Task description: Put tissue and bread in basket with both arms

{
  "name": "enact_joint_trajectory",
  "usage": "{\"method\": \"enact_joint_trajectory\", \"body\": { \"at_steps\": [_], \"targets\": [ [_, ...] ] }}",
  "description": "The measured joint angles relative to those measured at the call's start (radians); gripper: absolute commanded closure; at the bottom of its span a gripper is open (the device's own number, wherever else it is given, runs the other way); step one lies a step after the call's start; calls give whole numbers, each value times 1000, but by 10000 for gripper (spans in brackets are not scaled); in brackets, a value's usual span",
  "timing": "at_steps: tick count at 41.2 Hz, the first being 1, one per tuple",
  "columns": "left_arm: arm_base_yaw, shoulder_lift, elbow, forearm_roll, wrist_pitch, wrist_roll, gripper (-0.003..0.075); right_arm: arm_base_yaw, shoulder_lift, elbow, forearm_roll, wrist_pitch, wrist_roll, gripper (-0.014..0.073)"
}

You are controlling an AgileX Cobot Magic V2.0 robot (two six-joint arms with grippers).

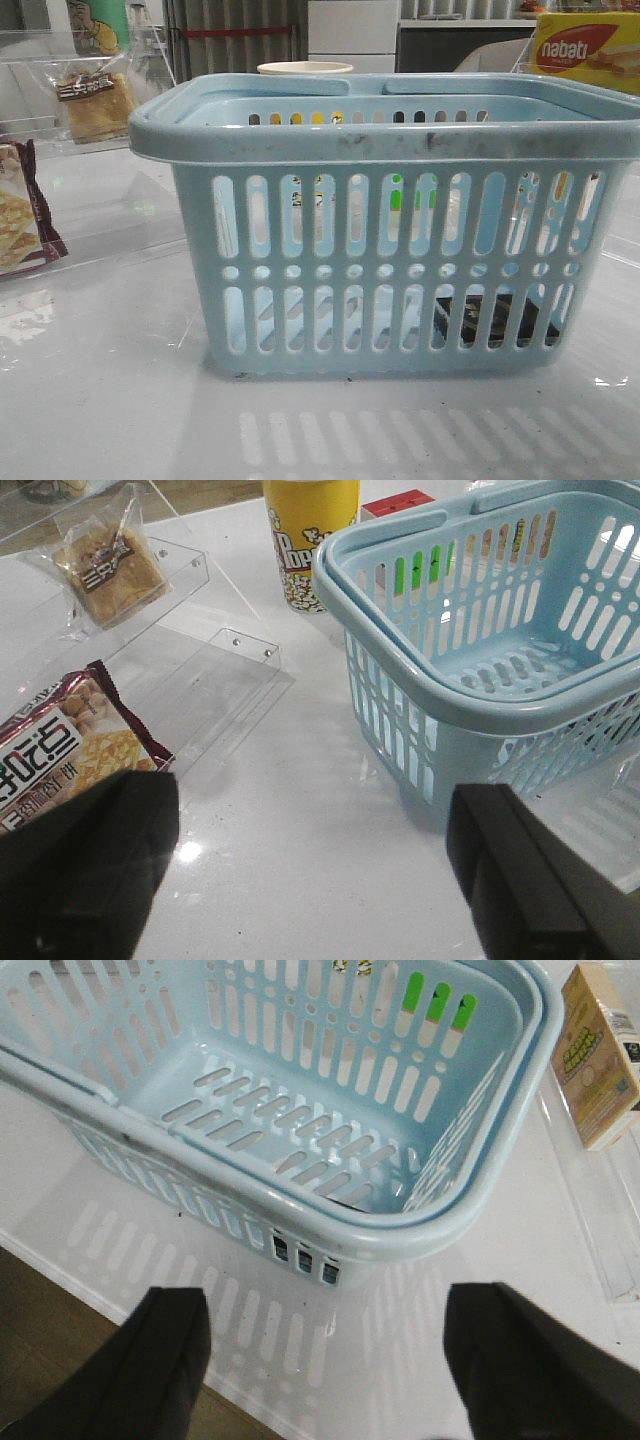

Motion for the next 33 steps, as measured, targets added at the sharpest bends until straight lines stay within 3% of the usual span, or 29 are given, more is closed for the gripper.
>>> {"method": "enact_joint_trajectory", "body": {
  "at_steps": [10,33],
  "targets": [
    [0,0,0,0,0,0,121,0,-147,98,0,2,0,4],
    [0,0,0,-12,-75,0,121,0,-160,113,-1,77,-2,4]
  ]
}}
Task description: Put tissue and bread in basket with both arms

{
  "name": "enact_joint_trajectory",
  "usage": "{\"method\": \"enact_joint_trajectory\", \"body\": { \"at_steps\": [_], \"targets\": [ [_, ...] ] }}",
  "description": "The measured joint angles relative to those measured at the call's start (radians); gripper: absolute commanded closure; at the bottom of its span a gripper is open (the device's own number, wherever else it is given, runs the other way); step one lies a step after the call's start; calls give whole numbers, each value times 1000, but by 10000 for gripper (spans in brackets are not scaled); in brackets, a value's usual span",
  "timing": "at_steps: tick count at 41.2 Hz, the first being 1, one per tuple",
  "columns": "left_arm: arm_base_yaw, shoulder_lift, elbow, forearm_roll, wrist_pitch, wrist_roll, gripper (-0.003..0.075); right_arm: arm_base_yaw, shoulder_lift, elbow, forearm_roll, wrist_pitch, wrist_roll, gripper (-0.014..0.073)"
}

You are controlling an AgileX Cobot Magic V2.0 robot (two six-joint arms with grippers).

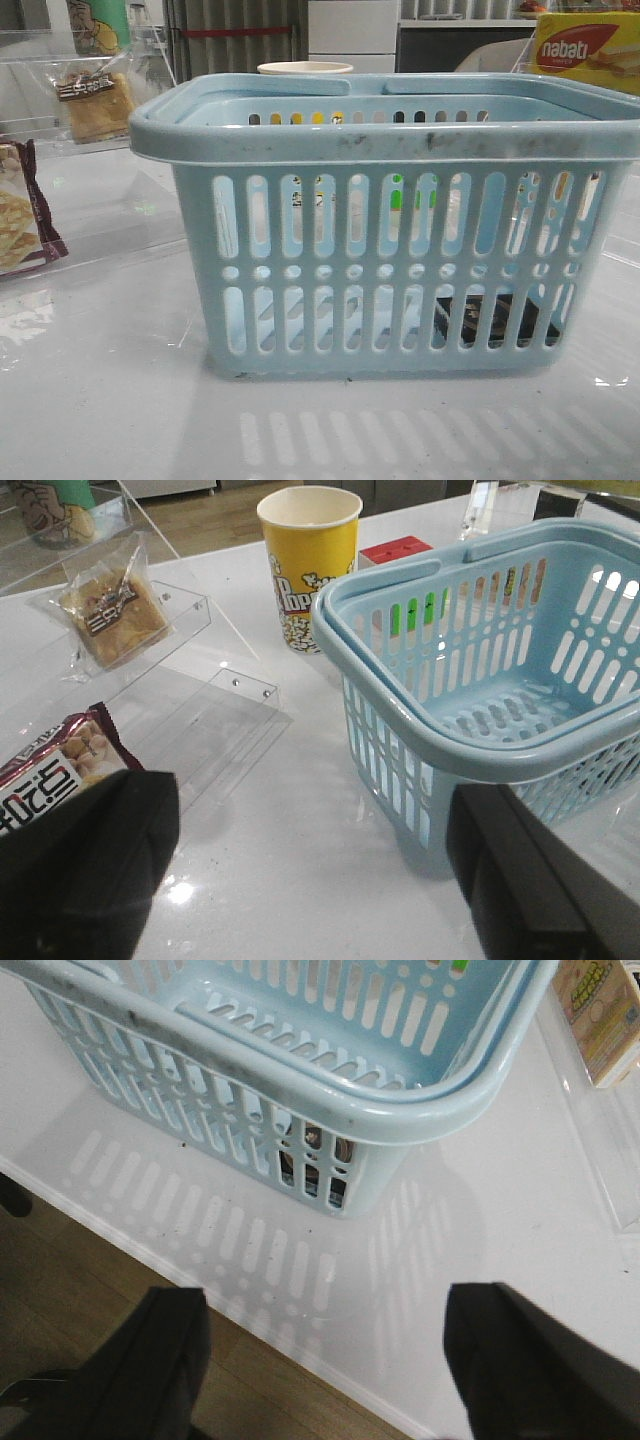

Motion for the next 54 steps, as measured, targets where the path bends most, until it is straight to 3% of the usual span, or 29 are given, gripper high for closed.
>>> {"method": "enact_joint_trajectory", "body": {
  "at_steps": [17,35,54],
  "targets": [
    [0,40,-2,-12,-68,0,115,0,0,0,0,1,0,4],
    [17,415,-190,113,129,-12,115,0,0,0,0,1,0,4],
    [397,634,-320,65,119,-23,117,0,0,0,0,1,0,4]
  ]
}}
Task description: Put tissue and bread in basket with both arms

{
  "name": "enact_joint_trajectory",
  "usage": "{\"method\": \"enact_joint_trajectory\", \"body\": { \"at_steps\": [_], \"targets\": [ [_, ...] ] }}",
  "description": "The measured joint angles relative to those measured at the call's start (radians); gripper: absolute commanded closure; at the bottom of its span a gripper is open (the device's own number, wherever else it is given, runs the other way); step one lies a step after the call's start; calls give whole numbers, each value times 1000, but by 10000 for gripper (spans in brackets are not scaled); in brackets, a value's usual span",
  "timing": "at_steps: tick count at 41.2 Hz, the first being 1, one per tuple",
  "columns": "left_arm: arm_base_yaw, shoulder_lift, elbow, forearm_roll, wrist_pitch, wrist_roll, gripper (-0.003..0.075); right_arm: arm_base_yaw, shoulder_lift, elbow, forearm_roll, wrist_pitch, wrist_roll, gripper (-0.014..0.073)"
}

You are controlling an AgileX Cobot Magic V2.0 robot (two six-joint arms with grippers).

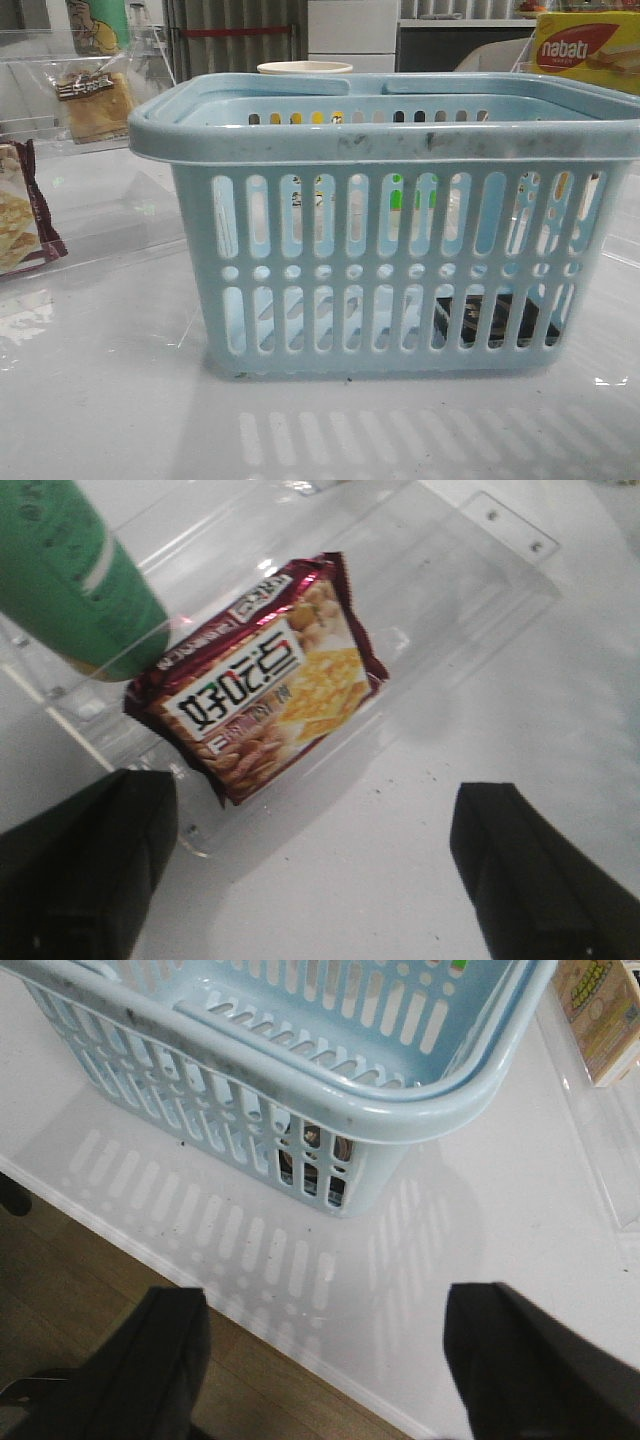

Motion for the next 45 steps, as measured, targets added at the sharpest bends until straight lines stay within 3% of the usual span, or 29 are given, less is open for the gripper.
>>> {"method": "enact_joint_trajectory", "body": {
  "at_steps": [8,15,23,31,45],
  "targets": [
    [146,48,-35,-42,-113,0,117,0,0,0,0,1,0,4],
    [200,69,-37,-56,-187,0,117,0,0,0,0,1,0,4],
    [184,73,-37,-68,-202,17,117,0,0,0,0,2,0,4],
    [102,97,-73,-80,-182,96,117,0,0,0,0,2,0,4],
    [48,373,-329,-123,-26,171,117,0,0,0,0,2,0,4]
  ]
}}
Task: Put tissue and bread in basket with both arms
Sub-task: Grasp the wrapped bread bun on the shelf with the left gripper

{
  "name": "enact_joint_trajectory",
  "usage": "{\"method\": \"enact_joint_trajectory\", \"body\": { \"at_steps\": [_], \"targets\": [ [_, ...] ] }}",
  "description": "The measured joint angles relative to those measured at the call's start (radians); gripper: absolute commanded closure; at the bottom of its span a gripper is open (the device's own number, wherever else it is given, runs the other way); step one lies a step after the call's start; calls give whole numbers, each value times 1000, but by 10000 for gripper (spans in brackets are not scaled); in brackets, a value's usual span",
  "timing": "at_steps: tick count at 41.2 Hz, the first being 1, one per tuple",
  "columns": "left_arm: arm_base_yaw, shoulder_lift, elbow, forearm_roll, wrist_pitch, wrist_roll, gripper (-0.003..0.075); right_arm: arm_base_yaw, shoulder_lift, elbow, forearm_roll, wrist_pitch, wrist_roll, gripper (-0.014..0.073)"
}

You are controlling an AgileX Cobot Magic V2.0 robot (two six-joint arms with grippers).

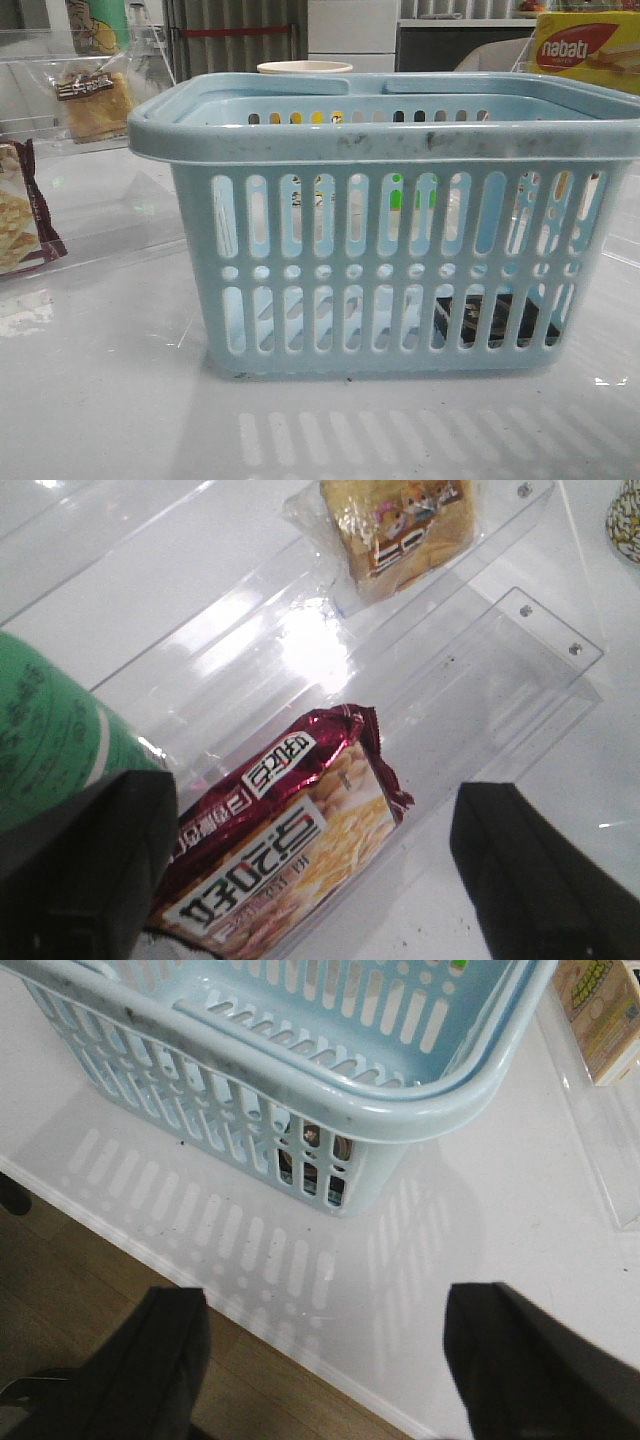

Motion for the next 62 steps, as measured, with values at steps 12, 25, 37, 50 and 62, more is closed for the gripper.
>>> {"method": "enact_joint_trajectory", "body": {
  "at_steps": [12,25,37,50,62],
  "targets": [
    [-2,236,-222,-145,11,138,117,0,0,0,0,0,0,4],
    [-2,447,-420,-191,17,147,117,0,0,0,0,0,0,4],
    [-2,533,-469,-209,-17,147,197,0,0,0,0,0,0,4],
    [-3,534,-472,-215,-81,147,421,0,0,0,0,0,0,4],
    [-4,527,-472,-217,-63,147,594,0,0,0,0,0,0,4]
  ]
}}
